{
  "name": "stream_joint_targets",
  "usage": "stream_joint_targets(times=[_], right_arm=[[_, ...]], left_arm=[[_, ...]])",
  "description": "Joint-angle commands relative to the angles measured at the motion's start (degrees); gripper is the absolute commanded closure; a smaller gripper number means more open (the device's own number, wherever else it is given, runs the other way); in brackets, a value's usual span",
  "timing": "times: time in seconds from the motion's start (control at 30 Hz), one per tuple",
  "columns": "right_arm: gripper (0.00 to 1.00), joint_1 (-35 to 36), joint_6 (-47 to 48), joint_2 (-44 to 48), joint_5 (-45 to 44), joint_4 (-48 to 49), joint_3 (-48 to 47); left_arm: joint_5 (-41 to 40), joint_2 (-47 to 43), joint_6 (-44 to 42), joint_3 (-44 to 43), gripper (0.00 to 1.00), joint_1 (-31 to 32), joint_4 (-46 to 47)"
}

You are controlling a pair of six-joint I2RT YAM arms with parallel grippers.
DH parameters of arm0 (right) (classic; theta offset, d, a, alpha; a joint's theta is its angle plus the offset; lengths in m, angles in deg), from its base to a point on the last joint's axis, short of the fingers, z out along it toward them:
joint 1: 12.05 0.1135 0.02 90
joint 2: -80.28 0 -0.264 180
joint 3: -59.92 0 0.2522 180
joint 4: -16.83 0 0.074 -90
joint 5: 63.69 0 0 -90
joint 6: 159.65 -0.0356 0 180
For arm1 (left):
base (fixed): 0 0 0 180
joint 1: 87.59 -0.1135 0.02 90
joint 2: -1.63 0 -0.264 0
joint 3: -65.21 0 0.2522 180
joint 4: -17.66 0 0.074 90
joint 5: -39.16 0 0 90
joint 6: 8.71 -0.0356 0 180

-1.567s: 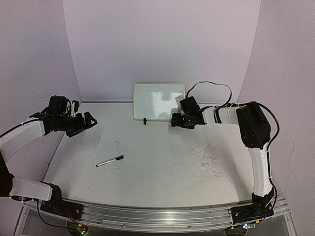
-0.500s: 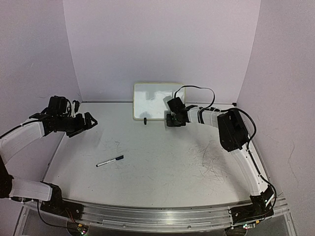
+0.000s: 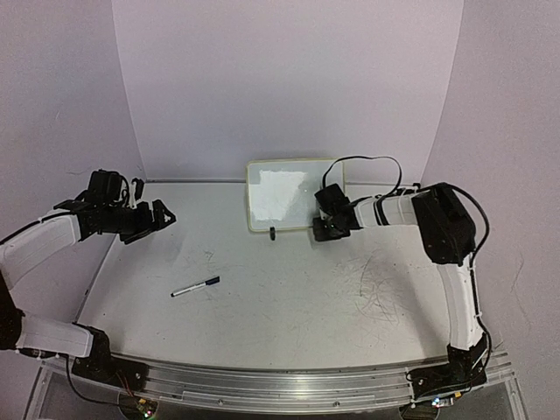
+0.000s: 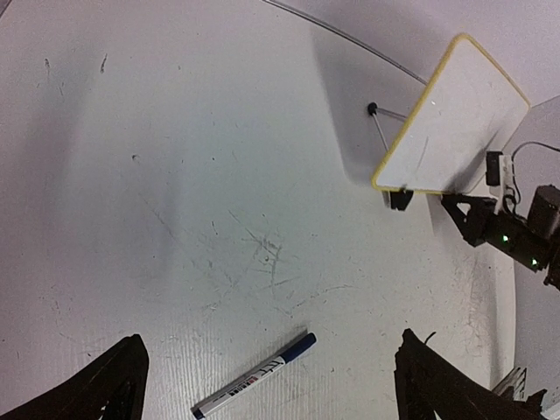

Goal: Write a sentence on the whiteboard
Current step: Move the whiteboard to the center of the board.

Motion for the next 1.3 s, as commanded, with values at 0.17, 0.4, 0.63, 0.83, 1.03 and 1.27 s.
stream_joint_targets(times=[0.17, 0.4, 0.63, 0.83, 1.03, 1.27], right_arm=[[1.0, 1.41, -3.93, 34.49, 3.34, 12.63, 43.65], [1.0, 8.43, -9.26, 42.62, -0.52, 17.08, 53.29], [1.0, 11.44, -9.67, 40.72, 0.21, 22.0, 57.24], [1.0, 11.48, -11.81, 38.95, -3.39, 21.51, 56.63], [0.87, 12.33, -14.32, 38.86, -5.24, 18.67, 55.87], [0.45, 15.79, -19.23, 46.1, -8.39, 10.28, 56.66]], left_arm=[[-0.85, 5.14, -3.62, -6.29, 0.01, 1.6, 2.05], [-1.22, 9.22, -1.51, -4.28, 0.01, 5.46, 3.69], [-3.94, 10.2, 0.02, -2.2, 0.01, 9.69, 4.57], [-4.14, 16.14, 0.14, -3.03, 0.05, 10.95, 3.77], [-7.38, 21.41, -0.44, -4.32, 0.08, 12.6, 1.55], [-8.95, 22.25, -0.72, -3.73, 0.11, 13.11, -0.56]])
